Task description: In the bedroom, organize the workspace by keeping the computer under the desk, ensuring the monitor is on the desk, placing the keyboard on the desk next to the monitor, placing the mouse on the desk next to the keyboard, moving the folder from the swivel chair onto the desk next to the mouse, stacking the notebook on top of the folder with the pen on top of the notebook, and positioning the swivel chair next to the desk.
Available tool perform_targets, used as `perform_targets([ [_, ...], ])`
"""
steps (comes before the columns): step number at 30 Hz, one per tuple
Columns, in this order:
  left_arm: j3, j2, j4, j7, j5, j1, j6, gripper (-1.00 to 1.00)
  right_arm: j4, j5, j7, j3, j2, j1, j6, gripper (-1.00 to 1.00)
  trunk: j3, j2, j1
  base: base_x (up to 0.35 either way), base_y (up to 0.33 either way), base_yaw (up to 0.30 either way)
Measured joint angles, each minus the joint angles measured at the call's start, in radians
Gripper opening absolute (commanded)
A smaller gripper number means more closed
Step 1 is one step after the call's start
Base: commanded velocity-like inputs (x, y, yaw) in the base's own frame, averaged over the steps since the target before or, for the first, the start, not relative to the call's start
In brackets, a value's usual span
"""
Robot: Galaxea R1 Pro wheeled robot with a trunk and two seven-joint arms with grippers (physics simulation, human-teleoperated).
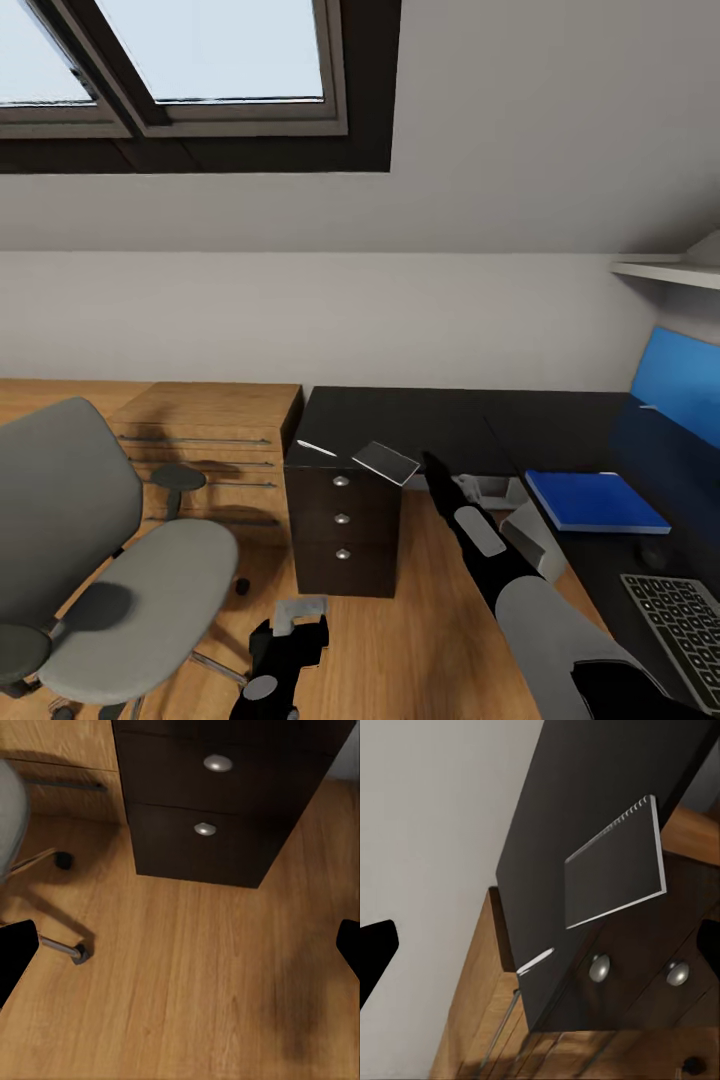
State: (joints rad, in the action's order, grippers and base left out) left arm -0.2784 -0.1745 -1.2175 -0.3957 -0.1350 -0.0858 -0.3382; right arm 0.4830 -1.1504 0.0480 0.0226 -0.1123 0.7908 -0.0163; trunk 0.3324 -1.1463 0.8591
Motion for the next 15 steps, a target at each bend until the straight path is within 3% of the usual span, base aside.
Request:
perform_targets([
  [3,0.000,0.000,-0.032,0.000,-0.004,0.000,-0.001,1.00,-0.001,-0.002,0.000,0.000,0.004,0.000,0.025,1.00,0.000,0.000,0.000,-0.008,0.003,0.000],
  [10,0.000,0.000,-0.070,0.000,-0.042,0.001,-0.003,1.00,-0.001,-0.017,0.004,0.000,0.006,0.000,0.048,1.00,0.022,-0.049,0.027,-0.002,0.001,0.000],
  [15,0.007,0.000,-0.074,0.000,-0.048,0.001,-0.005,1.00,-0.002,-0.021,0.006,0.001,0.007,0.000,0.050,1.00,0.038,-0.084,0.046,0.000,0.000,0.000],
])
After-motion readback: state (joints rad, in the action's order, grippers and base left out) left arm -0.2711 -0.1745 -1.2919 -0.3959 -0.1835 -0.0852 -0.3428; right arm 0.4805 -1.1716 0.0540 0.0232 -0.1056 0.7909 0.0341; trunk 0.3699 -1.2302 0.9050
